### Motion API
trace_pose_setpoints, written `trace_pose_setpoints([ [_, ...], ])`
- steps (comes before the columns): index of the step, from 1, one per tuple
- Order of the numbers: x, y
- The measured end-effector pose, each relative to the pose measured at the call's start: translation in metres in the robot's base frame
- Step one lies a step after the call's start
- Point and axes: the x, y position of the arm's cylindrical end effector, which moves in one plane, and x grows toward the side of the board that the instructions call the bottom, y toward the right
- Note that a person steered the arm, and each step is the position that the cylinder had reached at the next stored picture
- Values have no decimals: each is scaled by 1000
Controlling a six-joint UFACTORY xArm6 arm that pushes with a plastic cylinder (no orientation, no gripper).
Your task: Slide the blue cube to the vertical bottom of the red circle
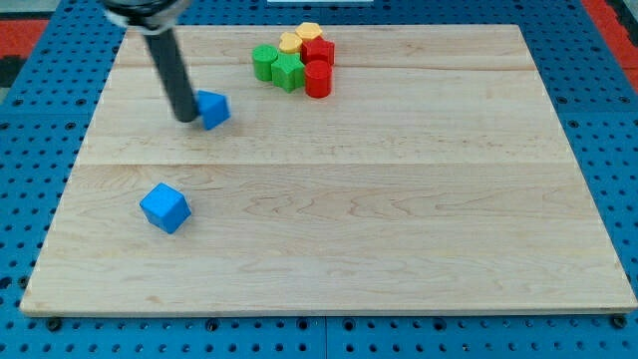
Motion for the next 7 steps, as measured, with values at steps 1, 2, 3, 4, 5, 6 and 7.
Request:
trace_pose_setpoints([
  [1,-9,49],
  [2,-20,58],
  [3,-3,61],
  [4,116,75],
  [5,208,36],
  [6,182,-64],
  [7,138,-60],
])
